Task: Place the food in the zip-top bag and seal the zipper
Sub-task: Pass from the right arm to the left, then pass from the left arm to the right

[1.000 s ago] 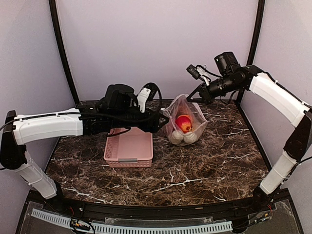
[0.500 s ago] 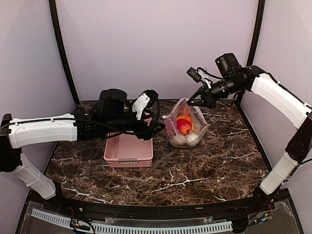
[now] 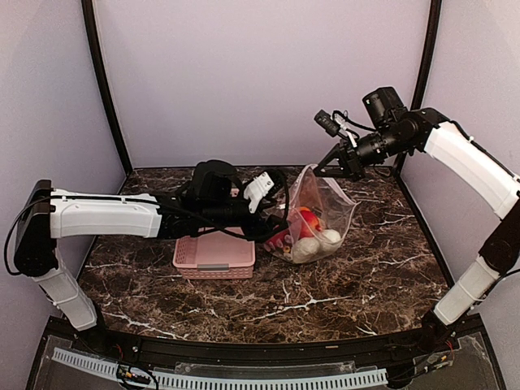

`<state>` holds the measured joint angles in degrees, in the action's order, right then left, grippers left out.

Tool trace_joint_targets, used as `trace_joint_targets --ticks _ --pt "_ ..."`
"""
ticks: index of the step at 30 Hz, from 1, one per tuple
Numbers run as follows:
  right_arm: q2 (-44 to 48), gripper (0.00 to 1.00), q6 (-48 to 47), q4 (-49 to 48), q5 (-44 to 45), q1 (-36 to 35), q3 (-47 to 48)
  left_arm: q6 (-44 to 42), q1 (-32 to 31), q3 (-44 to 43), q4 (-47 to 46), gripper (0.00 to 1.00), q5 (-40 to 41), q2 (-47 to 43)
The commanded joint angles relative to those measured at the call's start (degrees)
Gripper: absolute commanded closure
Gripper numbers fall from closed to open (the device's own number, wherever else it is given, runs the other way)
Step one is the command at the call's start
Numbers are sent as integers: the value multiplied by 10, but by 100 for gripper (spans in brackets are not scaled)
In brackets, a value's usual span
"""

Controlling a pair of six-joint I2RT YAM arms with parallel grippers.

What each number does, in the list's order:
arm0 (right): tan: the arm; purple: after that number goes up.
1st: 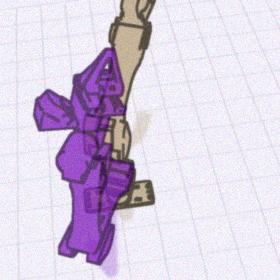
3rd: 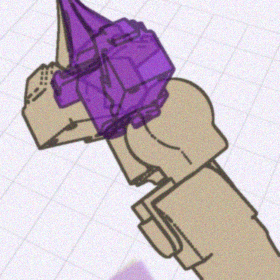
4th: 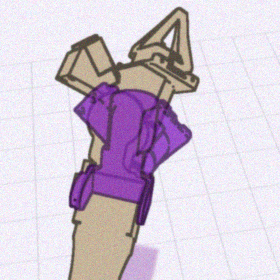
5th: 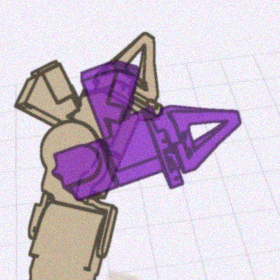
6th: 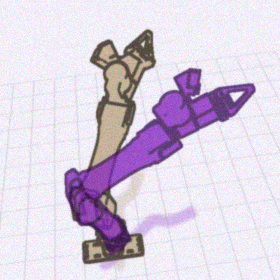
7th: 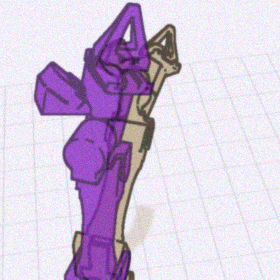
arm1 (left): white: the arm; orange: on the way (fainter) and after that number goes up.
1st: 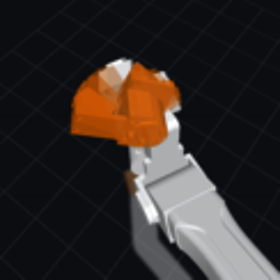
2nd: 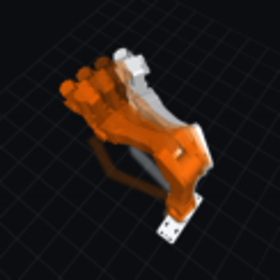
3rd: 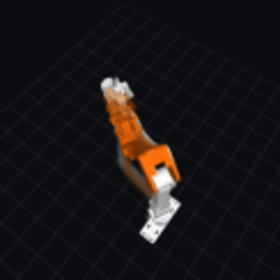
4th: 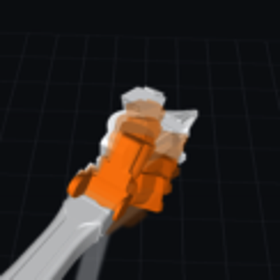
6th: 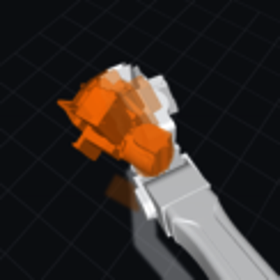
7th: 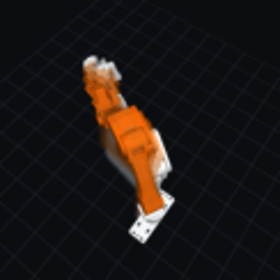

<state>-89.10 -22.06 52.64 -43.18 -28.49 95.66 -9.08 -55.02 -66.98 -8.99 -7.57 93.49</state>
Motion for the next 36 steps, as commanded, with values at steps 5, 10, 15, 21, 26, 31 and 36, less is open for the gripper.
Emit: trace_joint_targets --ticks 5,10,15,21,26,31,36 --pt "2 100 0 -10 6 -5 -10 1 -2 -22 -67 41 -88 19" --pt "-5 100 11 -21 39 -5 -11 10 -2 -20 -86 58 -96 26" --pt "-18 86 28 -20 86 -6 2 13 -1 -24 -100 76 -70 35" --pt "6 70 -2 16 100 -5 37 52 15 -26 -122 87 -57 41" --pt "87 62 -31 4 92 -6 -13 86 28 -37 -134 89 -65 45" --pt "133 56 -91 39 22 -12 -56 107 33 -46 -124 90 -69 48" --pt "136 54 -126 65 35 -27 -97 110 35 -53 -108 90 -69 44"
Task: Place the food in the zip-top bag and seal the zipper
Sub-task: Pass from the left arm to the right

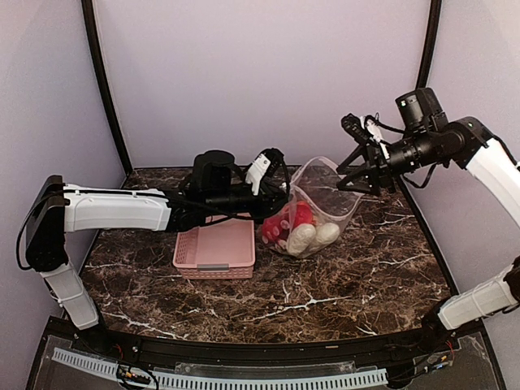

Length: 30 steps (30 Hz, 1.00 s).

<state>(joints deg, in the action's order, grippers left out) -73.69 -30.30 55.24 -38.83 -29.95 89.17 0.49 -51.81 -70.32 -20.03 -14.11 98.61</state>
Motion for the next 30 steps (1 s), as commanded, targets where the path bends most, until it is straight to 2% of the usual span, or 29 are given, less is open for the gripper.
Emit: trace_joint_targets --ticks 1,8,13,16,21,24,30 --pt "-22 54 -48 46 -6 -16 -36 15 3 -20 8 90 -3 -8" --pt "-38 51 -59 53 54 -50 -70 13 5 -31 27 91 -9 -10" --pt "-54 53 -48 48 95 -60 -77 8 7 -38 41 91 -16 -13" --pt "-62 60 -29 30 138 -60 -79 6 9 -38 46 91 -20 -15" --pt "-75 80 -13 14 167 -60 -69 6 10 -34 49 92 -22 -18" --pt "-84 100 -8 7 169 -59 -53 5 10 -27 45 92 -22 -24" --pt "-53 100 -15 4 122 -60 -3 -19 13 -15 89 90 -37 -63"
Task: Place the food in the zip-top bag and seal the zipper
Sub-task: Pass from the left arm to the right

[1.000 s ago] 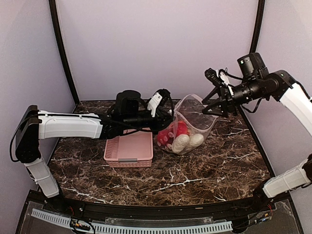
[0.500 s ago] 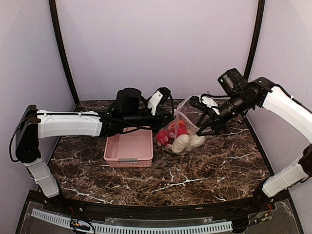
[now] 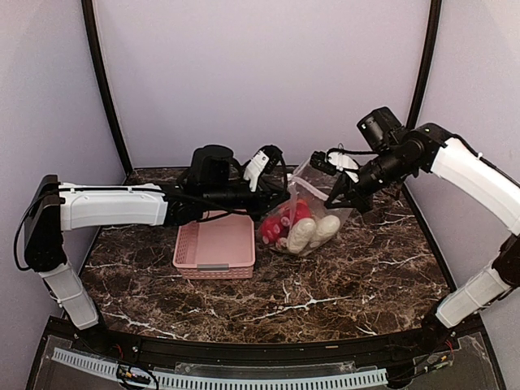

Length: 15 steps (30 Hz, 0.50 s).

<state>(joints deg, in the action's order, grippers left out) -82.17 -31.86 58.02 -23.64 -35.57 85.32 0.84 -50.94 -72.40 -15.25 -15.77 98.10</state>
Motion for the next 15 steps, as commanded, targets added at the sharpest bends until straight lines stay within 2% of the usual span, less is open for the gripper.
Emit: trace_joint_targets --ticks 1,3,4,5,6,7,8,10,15 --pt "42 100 1 -33 -33 -3 34 -25 5 10 46 86 -23 -65" --pt "51 100 -1 -42 -32 -3 27 -31 5 22 59 77 -26 -86" --pt "50 100 -1 -42 -29 -4 24 -30 6 32 63 66 -23 -100" --pt "47 100 -3 -42 -26 -4 19 -29 6 38 60 60 -14 -107" --pt "44 100 -4 -42 -24 -4 14 -24 6 51 55 50 -1 -120" --pt "40 100 -5 -42 -24 -4 9 -19 6 60 33 44 7 -126" --pt "38 100 -5 -42 -26 -4 6 -4 6 80 15 34 20 -136" --pt "32 100 -6 -42 -33 -4 3 21 8 102 -36 24 22 -138" --pt "27 100 -8 -44 -16 -4 2 70 10 58 -57 19 -10 -78"
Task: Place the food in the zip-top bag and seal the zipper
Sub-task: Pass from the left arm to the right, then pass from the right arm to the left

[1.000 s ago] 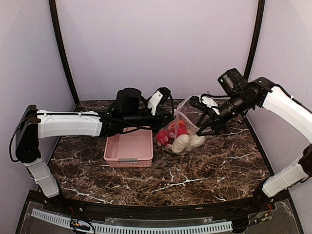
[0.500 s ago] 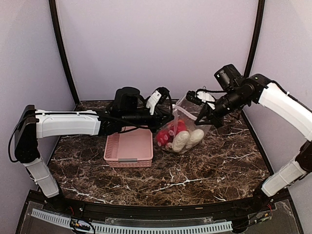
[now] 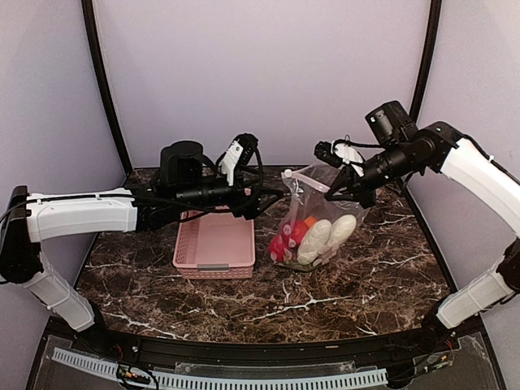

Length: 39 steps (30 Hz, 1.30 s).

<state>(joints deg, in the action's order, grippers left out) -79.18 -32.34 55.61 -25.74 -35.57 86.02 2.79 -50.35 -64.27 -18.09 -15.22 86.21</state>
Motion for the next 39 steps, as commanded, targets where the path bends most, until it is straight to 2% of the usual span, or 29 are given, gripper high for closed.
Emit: trace_joint_targets --ticks 1,5,10,12,15,22,32,39 --pt "-3 100 -3 -22 13 -4 -9 61 6 -28 -32 19 -22 50" --pt "0 100 2 -40 57 -4 -24 135 27 -36 -105 20 -74 99" --pt "-2 100 1 -48 73 -4 -30 192 50 -37 -232 31 -159 158" --pt "-7 100 1 -48 78 -4 -30 200 52 -46 -262 36 -180 176" --pt "-11 100 1 -48 82 -4 -27 208 53 -51 -312 39 -190 194" --pt "-21 100 3 -41 79 -4 -16 176 53 -78 -320 39 -202 215" --pt "-31 100 10 -34 78 -4 1 166 53 -104 -312 64 -235 240" --pt "-30 100 15 -19 70 -3 24 157 54 -95 -339 66 -252 246"
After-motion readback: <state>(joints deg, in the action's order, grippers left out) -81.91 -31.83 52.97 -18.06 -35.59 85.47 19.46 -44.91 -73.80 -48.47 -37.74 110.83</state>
